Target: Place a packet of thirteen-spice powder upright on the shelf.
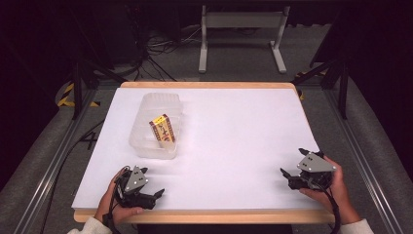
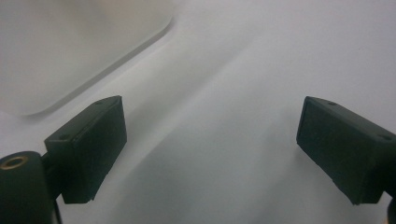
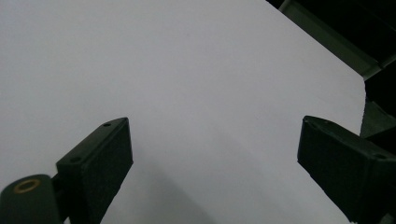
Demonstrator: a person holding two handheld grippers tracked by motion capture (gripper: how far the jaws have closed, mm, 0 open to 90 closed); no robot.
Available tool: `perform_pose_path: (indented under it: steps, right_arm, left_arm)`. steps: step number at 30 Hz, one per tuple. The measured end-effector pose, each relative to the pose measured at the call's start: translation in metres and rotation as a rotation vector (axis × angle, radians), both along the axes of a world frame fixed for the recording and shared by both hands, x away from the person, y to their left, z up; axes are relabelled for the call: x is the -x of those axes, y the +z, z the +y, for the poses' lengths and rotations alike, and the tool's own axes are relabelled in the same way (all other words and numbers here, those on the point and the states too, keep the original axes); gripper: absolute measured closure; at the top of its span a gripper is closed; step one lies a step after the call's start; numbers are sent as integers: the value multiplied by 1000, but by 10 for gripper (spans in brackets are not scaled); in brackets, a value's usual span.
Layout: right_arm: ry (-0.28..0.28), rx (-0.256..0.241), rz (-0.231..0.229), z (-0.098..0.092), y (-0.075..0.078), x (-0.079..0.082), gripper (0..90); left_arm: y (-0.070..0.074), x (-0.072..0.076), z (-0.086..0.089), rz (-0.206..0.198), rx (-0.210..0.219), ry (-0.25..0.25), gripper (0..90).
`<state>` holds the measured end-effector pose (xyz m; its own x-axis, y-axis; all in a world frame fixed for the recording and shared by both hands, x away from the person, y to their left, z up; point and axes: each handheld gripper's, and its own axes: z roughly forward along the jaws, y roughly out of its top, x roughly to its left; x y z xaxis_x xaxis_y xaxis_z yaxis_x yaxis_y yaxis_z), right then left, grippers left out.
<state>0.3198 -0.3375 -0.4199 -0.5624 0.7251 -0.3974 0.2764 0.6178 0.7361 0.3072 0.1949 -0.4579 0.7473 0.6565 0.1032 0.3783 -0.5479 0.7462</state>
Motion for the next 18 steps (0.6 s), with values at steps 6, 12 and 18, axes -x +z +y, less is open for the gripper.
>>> perform_pose_path:
  steps: [6,12,18]
  right_arm:
    - [-6,-33,8,-8,-7,6,105]
    - [-43,-71,29,-19,-11,12,105]
    - [-73,-100,39,-26,-14,20,103]
  left_arm:
    - [0,0,0,-3,-1,-1,91]
    - [1,0,0,-8,1,2,91]
    - [1,0,1,-14,9,18,87]
